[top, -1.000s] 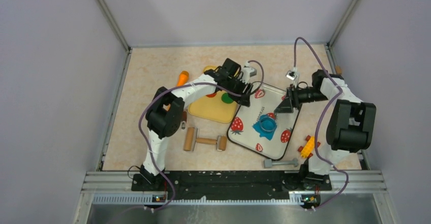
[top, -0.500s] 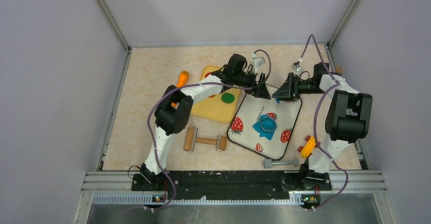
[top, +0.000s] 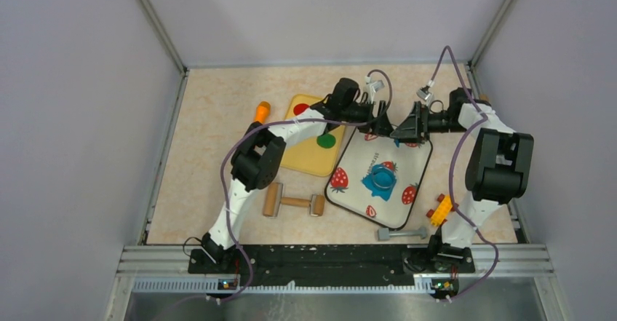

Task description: Roll out the dumpling wrappers from the dough

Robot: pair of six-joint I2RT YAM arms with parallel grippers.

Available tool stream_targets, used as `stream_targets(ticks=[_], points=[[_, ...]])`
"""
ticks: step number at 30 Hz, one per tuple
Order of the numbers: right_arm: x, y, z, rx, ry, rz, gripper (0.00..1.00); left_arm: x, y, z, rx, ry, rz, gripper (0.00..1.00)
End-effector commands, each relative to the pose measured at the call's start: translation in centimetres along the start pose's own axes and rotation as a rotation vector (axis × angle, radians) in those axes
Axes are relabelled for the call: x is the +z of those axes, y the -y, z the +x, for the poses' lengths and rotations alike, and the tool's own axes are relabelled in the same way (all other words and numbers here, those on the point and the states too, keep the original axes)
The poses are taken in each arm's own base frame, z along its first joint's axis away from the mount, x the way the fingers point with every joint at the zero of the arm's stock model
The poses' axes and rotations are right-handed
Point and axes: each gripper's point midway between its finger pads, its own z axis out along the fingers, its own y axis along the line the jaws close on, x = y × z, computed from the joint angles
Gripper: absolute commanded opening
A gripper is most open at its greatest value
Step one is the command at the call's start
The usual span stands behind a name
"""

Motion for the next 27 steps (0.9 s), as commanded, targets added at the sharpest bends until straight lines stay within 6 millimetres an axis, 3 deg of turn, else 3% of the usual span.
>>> stream_targets(ticks=[1, 7, 12, 16, 27], points=[[-0.4, -1.7, -1.0, -0.055, 0.022, -0.054, 0.77, 1.0, 0.9, -2.3, 0.019, 0.069, 0.005, 0.79], [-0.6, -2.5, -1.1, -0.058, 0.024, -0.073, 0.77, 2.3, -0.1, -2.2, 0.012, 0.084, -0.044, 0.79], [-0.8, -3.3, -1.3, -0.064, 0.026, -0.088, 0.78, 2.5, -2.6, -3.2, 0.017, 0.144, -0.188, 0.75], [-1.0, -3.6, -1.6, -0.085, 0.031, -0.082, 0.77, 2.3, -4.3, -2.7, 0.008, 0.135, -0.267, 0.73], [-1.4, -3.9, -3.2, -0.115, 0.064, -0.063, 0.77, 1.4, -5.4, -1.2, 0.011, 0.086, -0.281, 0.72]])
